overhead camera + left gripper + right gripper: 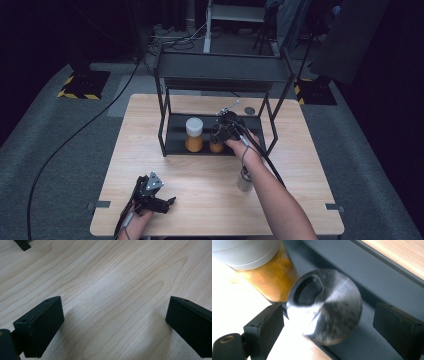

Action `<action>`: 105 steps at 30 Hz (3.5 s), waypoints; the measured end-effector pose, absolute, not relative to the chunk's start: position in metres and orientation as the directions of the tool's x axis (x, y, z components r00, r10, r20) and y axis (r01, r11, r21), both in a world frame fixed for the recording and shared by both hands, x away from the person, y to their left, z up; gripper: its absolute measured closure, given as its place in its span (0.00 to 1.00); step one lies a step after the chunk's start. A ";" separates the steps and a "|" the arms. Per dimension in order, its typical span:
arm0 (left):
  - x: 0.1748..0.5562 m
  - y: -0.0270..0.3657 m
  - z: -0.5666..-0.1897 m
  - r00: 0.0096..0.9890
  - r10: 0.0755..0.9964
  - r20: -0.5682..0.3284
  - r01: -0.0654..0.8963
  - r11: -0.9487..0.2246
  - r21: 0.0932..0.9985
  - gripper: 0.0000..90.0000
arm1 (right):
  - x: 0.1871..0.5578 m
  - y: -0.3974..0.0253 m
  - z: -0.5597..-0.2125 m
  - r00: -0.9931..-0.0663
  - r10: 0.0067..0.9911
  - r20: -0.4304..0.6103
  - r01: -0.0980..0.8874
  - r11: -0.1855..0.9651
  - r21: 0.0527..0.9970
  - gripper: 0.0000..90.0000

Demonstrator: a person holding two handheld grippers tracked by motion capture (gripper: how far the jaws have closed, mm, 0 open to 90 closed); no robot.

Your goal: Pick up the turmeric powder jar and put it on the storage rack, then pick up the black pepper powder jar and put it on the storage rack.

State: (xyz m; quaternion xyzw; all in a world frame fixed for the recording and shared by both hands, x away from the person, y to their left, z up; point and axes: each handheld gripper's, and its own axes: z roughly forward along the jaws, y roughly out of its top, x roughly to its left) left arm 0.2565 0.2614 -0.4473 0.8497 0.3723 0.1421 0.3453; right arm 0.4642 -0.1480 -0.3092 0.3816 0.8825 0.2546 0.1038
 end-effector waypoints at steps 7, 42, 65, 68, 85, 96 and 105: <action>0.257 0.261 -0.447 0.682 0.731 -0.014 0.535 -0.485 0.692 0.02 | 0.440 -0.174 -0.296 -0.700 0.713 0.032 0.601 0.564 0.566 0.08; 0.256 0.261 -0.447 0.681 0.732 -0.013 0.534 -0.484 0.693 0.02 | 0.339 -0.252 -0.275 -0.718 0.696 0.010 0.522 0.529 0.669 0.08; 0.256 0.261 -0.447 0.676 0.737 -0.012 0.537 -0.482 0.692 0.02 | 0.329 -0.272 -0.296 -0.707 0.705 0.053 0.549 0.500 0.670 0.08; 0.256 0.261 -0.447 0.676 0.737 -0.012 0.537 -0.482 0.692 0.02 | 0.329 -0.273 -0.300 -0.706 0.706 0.059 0.555 0.500 0.665 0.08; 0.256 0.260 -0.447 0.674 0.739 -0.012 0.539 -0.480 0.693 0.02 | 0.325 -0.277 -0.327 -0.697 0.715 0.063 0.583 0.513 0.630 0.08; 0.256 0.260 -0.447 0.673 0.739 -0.012 0.539 -0.480 0.692 0.02 | 0.331 -0.268 -0.343 -0.697 0.715 0.053 0.593 0.533 0.603 0.08; 0.256 0.260 -0.447 0.672 0.741 -0.012 0.540 -0.478 0.693 0.02 | 0.338 -0.259 -0.356 -0.703 0.709 0.048 0.603 0.559 0.570 0.14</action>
